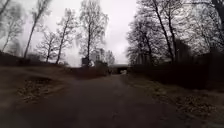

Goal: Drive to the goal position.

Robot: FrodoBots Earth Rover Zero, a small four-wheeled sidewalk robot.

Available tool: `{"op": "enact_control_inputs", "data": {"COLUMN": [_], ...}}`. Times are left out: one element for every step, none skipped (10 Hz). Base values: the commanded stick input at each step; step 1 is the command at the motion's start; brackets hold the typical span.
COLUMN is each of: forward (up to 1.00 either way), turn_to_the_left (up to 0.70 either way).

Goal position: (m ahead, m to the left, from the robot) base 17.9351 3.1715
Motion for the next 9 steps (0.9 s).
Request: {"op": "enact_control_inputs", "data": {"forward": [0.7, 0.7, 0.7, 0.7, 0.7, 0.7, 0.7, 0.7, 0.7], "turn_to_the_left": [0.0, 0.0, 0.0, 0.0, 0.0, 0.13, 0.14, 0.14, 0.14]}}
